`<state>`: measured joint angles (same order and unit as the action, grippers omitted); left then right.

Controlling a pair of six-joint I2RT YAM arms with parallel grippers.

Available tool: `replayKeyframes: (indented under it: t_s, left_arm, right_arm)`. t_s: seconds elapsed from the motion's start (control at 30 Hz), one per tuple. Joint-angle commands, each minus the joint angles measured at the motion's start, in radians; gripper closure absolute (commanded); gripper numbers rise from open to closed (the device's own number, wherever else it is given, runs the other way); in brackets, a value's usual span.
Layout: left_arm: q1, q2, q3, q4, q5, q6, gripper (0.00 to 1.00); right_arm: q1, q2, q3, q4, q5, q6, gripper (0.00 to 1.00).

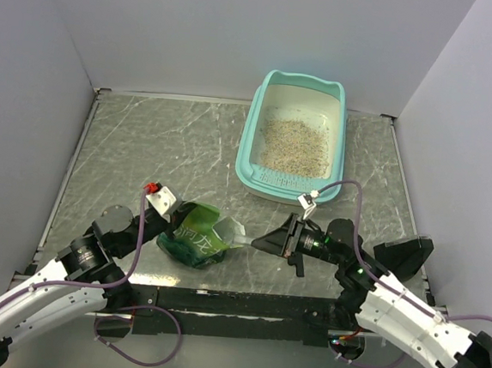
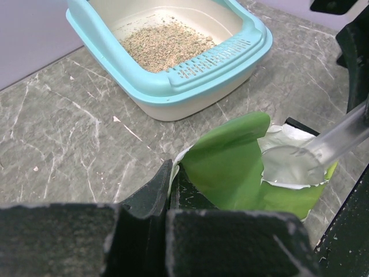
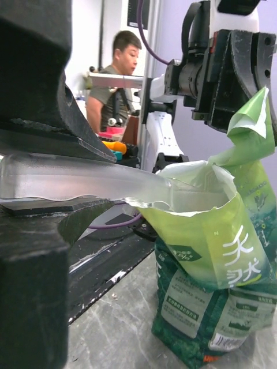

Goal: Fill the litter box with clean litter

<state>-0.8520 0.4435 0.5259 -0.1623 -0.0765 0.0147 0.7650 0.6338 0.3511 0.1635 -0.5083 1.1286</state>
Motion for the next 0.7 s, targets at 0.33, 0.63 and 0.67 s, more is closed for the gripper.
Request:
replayKeyframes:
  t_s: [0.33, 0.63, 0.67]
  left_arm:
    - [-0.007, 0.009, 0.025, 0.038, -0.014, -0.005, 0.99]
    - [-0.021, 0.057, 0.025, 0.040, 0.006, -0.007, 0.99]
    - [-0.025, 0.058, 0.025, 0.041, 0.004, -0.007, 0.99]
  right_arm:
    - [-0.073, -0.301, -0.029, -0.237, 0.063, 0.013, 1.00]
    - [-0.087, -0.427, -0.073, -0.360, 0.080, 0.033, 1.00]
    - [-0.087, -0.434, -0.084, -0.361, 0.077, 0.046, 1.00]
